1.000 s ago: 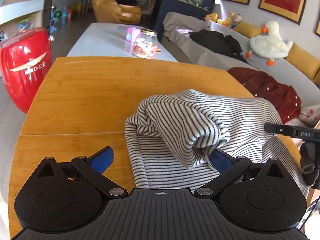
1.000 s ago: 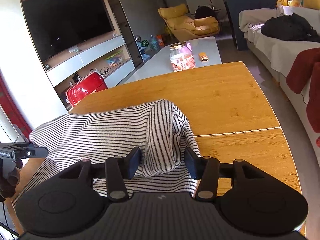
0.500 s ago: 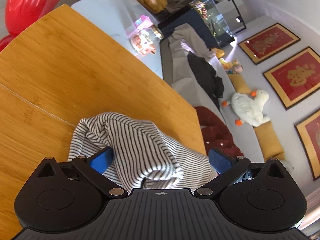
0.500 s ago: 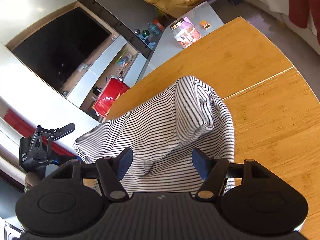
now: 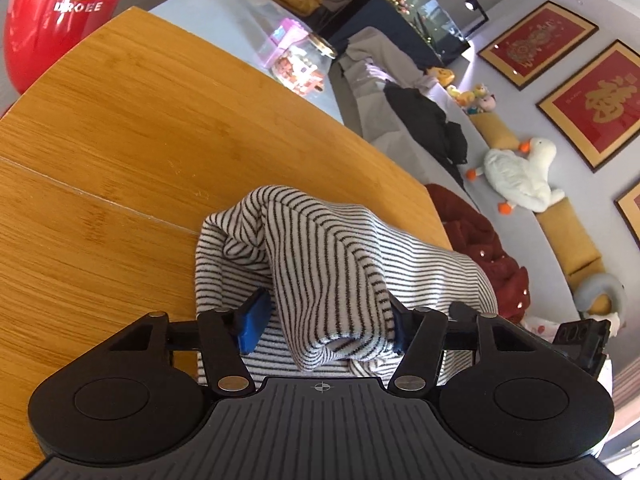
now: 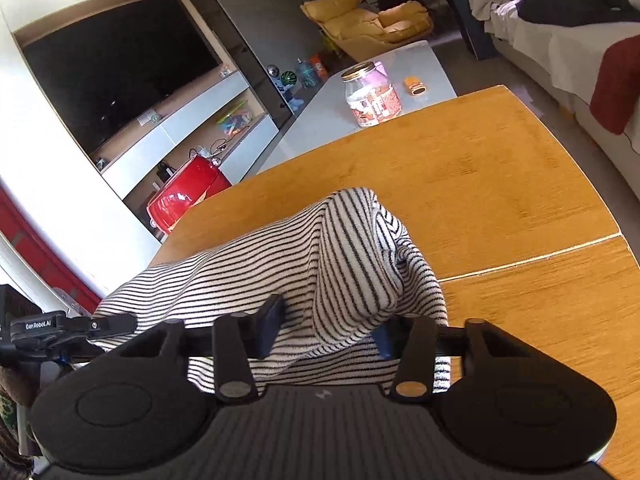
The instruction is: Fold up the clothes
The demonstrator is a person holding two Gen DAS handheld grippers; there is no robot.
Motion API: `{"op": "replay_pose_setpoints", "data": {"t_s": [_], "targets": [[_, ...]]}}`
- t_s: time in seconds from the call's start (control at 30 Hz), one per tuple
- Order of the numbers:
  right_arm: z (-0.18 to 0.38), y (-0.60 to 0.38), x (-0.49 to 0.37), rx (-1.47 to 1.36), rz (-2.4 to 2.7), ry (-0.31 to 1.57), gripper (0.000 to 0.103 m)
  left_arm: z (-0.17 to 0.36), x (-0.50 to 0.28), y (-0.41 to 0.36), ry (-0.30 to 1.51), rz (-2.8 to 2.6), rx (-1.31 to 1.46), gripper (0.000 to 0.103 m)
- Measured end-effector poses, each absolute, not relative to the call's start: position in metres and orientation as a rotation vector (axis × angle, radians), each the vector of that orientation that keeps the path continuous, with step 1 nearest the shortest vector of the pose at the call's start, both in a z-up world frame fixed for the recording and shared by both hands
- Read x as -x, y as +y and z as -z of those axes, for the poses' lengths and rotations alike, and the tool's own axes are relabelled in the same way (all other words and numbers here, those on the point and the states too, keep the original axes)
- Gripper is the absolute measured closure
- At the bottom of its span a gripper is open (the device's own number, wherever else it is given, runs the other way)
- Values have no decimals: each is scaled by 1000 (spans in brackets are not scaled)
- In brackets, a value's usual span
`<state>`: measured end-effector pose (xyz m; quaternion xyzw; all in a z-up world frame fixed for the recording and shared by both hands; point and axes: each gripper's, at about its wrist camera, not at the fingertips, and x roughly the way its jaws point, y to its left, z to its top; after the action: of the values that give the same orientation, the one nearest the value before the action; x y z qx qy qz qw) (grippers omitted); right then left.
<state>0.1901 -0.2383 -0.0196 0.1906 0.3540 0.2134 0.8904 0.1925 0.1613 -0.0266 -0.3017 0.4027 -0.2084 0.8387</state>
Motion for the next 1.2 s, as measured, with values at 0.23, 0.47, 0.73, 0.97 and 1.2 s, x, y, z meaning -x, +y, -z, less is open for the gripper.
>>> {"op": "replay_pose_setpoints", "data": {"t_s": [0.23, 0.47, 0.73, 0.97, 1.2], "targets": [[-18, -235, -162, -353, -481, 637, 82, -8, -178, 154, 763, 492, 567, 60], [-37, -251, -106, -381, -525, 608, 83, -28, -118, 152, 721, 549, 532, 60], [6, -266, -64, -432, -468, 714, 83, 9, -75, 149, 823, 518, 538, 60], [6, -257, -66, -353, -431, 730, 62, 14, -70, 159, 831, 472, 485, 48], [-30, -248, -59, -214, -373, 543, 0, -35, -50, 160, 647, 514, 455, 20]]}}
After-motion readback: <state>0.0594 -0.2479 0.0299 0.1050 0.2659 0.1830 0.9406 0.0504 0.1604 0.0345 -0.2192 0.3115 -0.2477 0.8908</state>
